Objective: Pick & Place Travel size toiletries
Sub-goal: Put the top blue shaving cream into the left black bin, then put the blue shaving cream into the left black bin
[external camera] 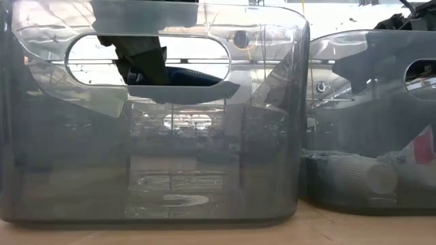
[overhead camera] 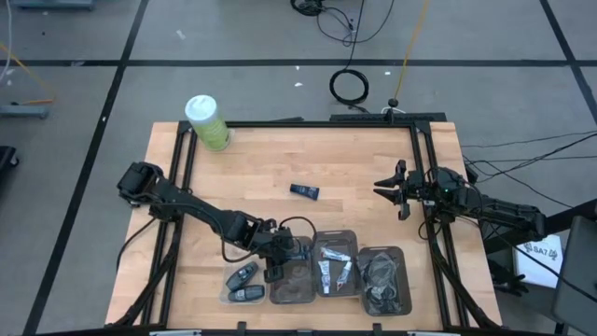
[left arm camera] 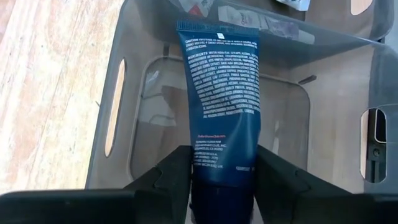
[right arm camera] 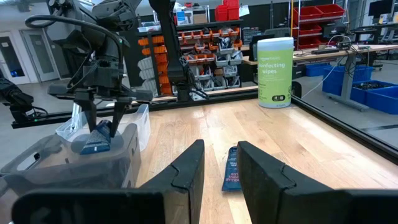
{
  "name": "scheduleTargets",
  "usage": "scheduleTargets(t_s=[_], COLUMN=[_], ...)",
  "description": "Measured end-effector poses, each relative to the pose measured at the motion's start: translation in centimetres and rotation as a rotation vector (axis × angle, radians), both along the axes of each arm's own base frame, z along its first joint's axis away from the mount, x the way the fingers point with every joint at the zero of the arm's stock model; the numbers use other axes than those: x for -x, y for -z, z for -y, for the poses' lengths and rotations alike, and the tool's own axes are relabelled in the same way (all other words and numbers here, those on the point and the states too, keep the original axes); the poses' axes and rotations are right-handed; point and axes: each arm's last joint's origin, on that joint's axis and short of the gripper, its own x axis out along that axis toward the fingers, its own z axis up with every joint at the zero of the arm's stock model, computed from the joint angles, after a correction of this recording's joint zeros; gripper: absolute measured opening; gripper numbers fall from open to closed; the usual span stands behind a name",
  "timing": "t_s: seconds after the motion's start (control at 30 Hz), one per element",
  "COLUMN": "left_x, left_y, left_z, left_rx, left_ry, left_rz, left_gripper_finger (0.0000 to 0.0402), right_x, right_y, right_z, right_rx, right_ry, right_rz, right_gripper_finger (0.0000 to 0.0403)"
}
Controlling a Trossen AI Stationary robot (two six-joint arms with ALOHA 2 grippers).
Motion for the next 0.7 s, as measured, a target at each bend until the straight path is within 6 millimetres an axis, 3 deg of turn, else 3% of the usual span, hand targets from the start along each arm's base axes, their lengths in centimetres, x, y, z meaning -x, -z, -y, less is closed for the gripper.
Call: scheduleTargets(t_s=[0.53,0.7], left_x=[-0.1,-0.1], left_y=[-0.1,-1.5], left_z=[0.0,-0.5], left_rx=[-0.002,0.0], left_ry=[0.009,0.029], left_rz=[0.016,0.086], left_gripper_finger=[0.0214,0.0218], right_x=[0.0,0.0], right_y=[0.0,0.0], right_z=[0.0,0.0], right_rx=[0.0,0.0], right_ry=[0.0,0.0], right_rz=[0.001,0.001], right_gripper_finger=[0.0084,0.0084])
